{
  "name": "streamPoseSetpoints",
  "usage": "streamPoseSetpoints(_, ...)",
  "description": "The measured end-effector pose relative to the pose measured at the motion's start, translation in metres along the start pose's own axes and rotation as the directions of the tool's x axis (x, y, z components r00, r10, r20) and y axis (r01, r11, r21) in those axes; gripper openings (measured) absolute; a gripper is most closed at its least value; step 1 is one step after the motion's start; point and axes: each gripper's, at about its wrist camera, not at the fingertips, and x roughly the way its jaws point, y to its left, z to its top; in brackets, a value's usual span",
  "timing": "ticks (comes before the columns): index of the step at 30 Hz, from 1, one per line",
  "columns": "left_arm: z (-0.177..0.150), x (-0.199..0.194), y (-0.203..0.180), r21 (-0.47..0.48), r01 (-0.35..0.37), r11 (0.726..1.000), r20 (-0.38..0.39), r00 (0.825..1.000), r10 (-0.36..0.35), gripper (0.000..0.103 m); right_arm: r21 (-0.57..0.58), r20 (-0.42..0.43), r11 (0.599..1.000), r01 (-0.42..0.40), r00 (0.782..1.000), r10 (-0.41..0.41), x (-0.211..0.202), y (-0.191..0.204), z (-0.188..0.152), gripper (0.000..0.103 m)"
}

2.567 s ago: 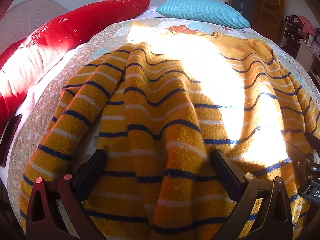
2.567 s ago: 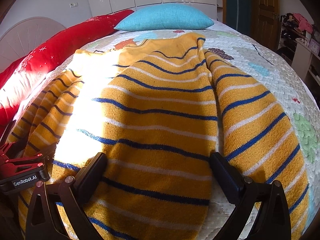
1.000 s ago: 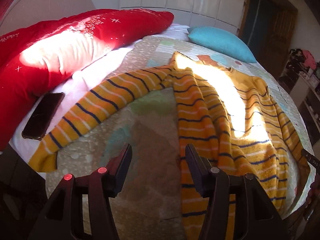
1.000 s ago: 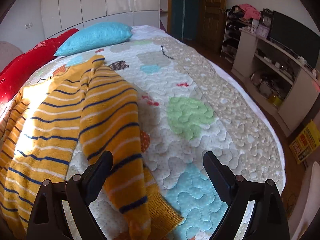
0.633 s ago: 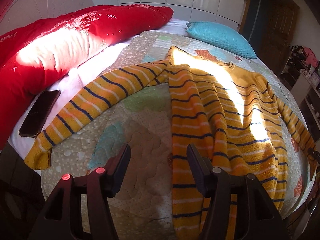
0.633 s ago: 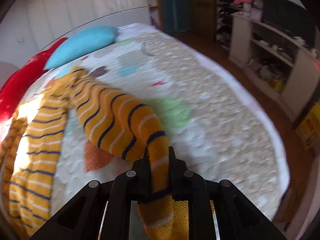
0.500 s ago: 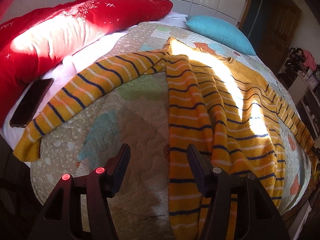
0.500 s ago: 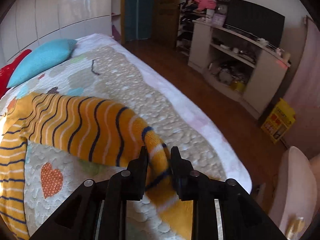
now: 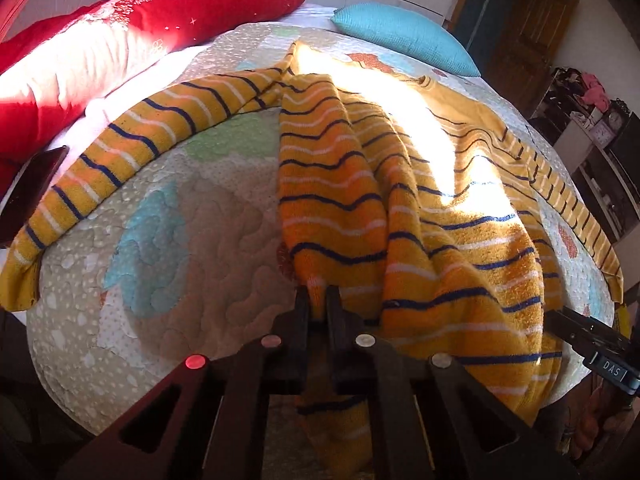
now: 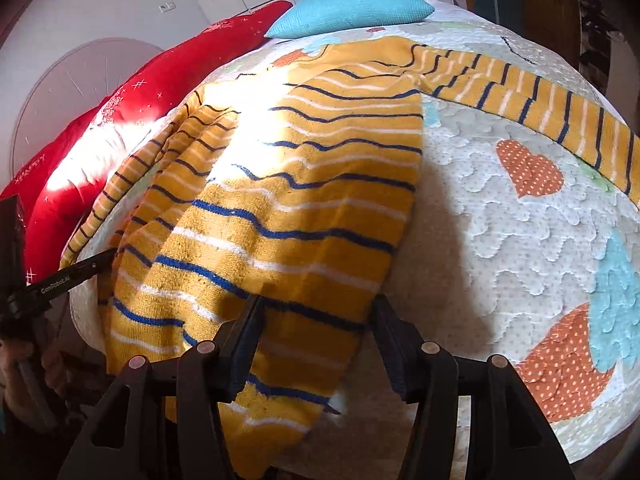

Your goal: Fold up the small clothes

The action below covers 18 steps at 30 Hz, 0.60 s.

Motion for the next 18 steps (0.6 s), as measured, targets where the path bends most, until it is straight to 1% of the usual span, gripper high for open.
streamPoseSetpoints(1,-0.001,-0.004,0.002,-0.006,-0.016,1.0,0.007,1.0,0.016,0.006,0.005,-0.004,1.0,-0.013,1.0,0.013,0.0,-0.001,0.003,0.011)
streamPoseSetpoints(2,-0.002,-0.009,0.005,-0.011,-0.035,0.999,0.013,0.999,0.035,0.006,0.02,-0.011,0.999,-0.033,0.999,0.033,0.003,-0.002,0.007,0.01)
streamPoseSetpoints(4,-0.003,-0.02,0.011,-0.018,-0.069,0.997,0.031,0.997,0.069,0.006,0.051,0.009,0.997,-0.06,0.998,0.06,-0.009,-0.013,0.005,0.009)
streamPoseSetpoints(8,-0.013,-0.04,0.022,-0.024,-0.137,0.99,0.05,0.989,0.138,0.003,0.059,0.017,0.998,0.015,1.0,-0.016,-0.035,-0.033,-0.01,0.008)
streamPoseSetpoints(11,-0.022,-0.046,0.031,-0.044,-0.139,0.989,0.043,0.989,0.141,0.003,0.104,-0.008,0.994,0.039,0.999,-0.039,-0.045,-0.055,-0.027,0.008)
streamPoseSetpoints(12,-0.025,-0.048,0.034,-0.048,-0.147,0.988,0.04,0.988,0.149,0.003,0.107,-0.019,0.993,0.041,0.999,-0.039,-0.046,-0.058,-0.033,0.006)
streamPoseSetpoints(13,-0.028,-0.05,0.036,-0.049,-0.163,0.985,0.038,0.986,0.165,0.003,0.101,-0.033,0.993,0.058,0.998,-0.055,-0.047,-0.062,-0.036,0.005)
streamPoseSetpoints(15,-0.032,-0.055,0.039,-0.044,-0.174,0.984,0.052,0.983,0.177,0.003,0.083,-0.034,0.993,0.082,0.996,-0.08,-0.053,-0.067,-0.044,0.006)
streamPoseSetpoints(16,-0.033,-0.059,0.04,-0.042,-0.184,0.982,0.059,0.981,0.186,0.005,0.085,-0.025,0.993,0.081,0.997,-0.079,-0.058,-0.072,-0.045,0.006)
streamPoseSetpoints(17,-0.034,-0.062,0.038,-0.037,-0.197,0.98,0.066,0.978,0.199,0.011,0.098,-0.011,0.992,0.077,0.997,-0.076,-0.06,-0.075,-0.045,0.006)
streamPoseSetpoints(18,-0.033,-0.066,0.035,-0.03,-0.205,0.978,0.08,0.975,0.207,0.023,0.115,0.001,0.991,0.07,0.998,-0.07,-0.064,-0.081,-0.043,0.006)
